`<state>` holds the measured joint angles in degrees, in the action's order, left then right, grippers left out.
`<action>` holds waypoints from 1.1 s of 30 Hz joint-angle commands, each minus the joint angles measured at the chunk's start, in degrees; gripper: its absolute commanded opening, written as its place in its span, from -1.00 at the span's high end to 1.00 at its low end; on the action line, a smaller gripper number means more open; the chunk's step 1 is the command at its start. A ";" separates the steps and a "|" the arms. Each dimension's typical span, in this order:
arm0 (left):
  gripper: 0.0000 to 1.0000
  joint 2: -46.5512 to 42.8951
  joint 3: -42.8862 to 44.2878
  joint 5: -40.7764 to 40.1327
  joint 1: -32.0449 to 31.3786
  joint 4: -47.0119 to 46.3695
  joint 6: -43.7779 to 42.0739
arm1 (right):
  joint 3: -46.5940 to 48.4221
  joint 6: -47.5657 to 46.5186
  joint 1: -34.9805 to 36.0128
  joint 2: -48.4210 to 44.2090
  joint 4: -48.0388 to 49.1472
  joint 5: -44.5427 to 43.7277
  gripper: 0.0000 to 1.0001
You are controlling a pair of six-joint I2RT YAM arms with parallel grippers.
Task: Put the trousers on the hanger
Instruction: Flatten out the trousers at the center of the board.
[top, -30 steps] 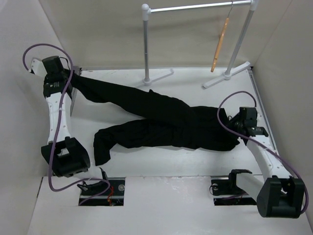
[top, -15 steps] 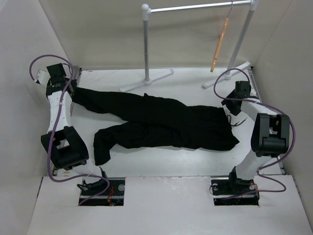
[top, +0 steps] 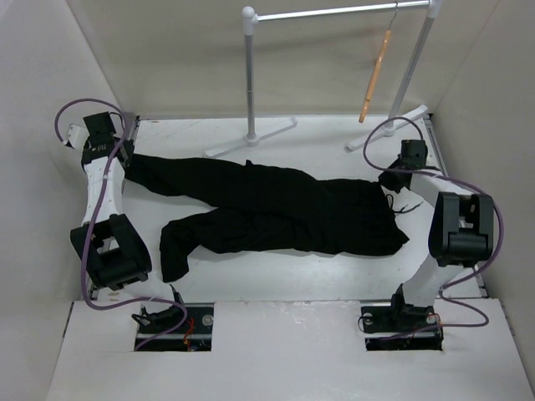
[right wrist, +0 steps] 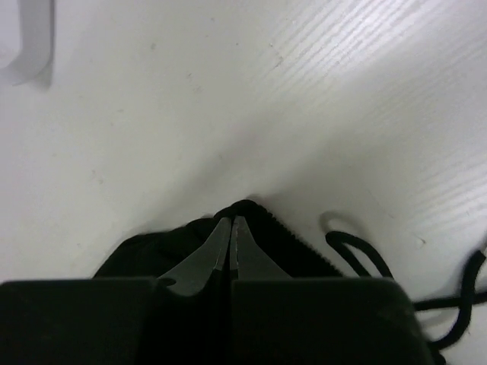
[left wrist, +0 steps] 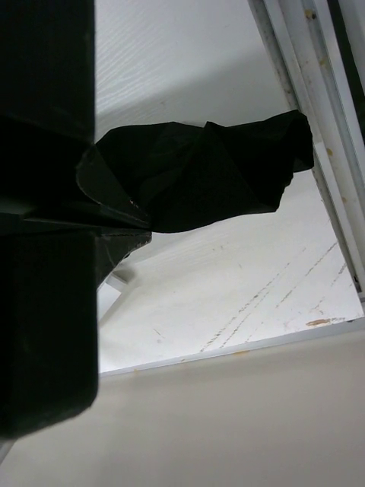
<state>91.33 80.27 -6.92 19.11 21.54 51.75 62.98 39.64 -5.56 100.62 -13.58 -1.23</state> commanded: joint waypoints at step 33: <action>0.91 -0.63 11.40 -2.58 -0.26 -5.19 0.46 | -8.93 12.66 -17.95 -27.95 14.46 -1.84 0.93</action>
<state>95.00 85.45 -9.82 19.18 22.81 52.58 49.74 51.35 -22.52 72.58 -7.90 -3.66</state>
